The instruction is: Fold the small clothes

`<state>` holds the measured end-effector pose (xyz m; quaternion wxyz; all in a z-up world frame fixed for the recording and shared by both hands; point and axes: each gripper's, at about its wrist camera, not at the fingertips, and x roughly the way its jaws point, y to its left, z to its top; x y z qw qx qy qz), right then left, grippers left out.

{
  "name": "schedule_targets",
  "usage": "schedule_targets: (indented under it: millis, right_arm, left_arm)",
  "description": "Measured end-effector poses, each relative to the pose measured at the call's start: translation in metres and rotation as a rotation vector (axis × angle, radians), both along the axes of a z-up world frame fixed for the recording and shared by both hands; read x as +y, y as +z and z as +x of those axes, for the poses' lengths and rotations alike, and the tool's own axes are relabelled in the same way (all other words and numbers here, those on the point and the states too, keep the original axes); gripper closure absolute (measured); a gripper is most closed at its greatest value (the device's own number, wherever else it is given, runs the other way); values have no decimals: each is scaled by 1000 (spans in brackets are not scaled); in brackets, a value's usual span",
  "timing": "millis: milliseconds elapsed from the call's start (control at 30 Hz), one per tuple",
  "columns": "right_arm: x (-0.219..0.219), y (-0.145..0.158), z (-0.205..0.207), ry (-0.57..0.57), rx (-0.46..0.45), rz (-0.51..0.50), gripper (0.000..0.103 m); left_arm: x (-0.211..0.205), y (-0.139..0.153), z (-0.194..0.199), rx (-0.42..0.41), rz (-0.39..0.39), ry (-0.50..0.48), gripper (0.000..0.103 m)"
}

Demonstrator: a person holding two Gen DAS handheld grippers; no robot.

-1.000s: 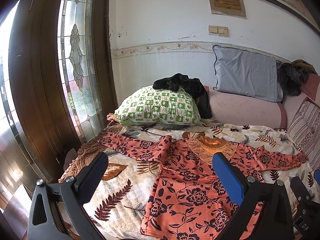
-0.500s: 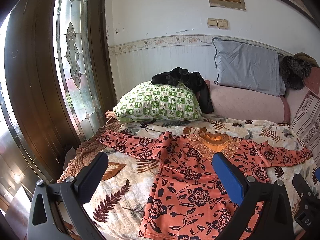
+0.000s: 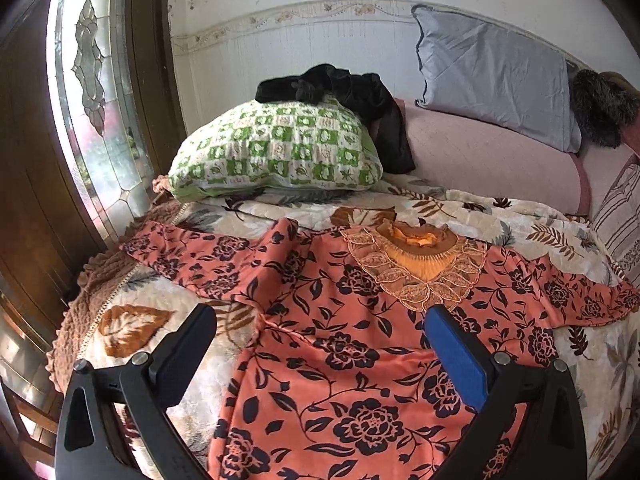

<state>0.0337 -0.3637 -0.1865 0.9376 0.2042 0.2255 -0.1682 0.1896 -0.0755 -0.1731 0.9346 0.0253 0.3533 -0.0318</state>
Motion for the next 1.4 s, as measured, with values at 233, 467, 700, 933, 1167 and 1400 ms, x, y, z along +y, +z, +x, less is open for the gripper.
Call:
schedule_targets:
  millis: [233, 467, 700, 933, 1167, 1400]
  right_arm:
    - [-176, -96, 29, -160, -85, 509, 0]
    - [-265, -171, 29, -305, -197, 839, 32]
    - [-312, -173, 12, -550, -251, 794, 37]
    - [-355, -206, 11, -635, -347, 850, 56]
    - [-341, -184, 24, -591, -387, 801, 97]
    - [-230, -76, 87, -163, -422, 690, 97]
  left_arm:
    - [-39, -106, 66, 196, -24, -34, 0]
    - [-26, -108, 78, 65, -45, 16, 0]
    - [-19, -121, 100, 95, -19, 40, 0]
    - [-22, -135, 109, 116, -4, 49, 0]
    - [-17, -133, 113, 112, -14, 70, 0]
    - [22, -104, 111, 44, -40, 188, 0]
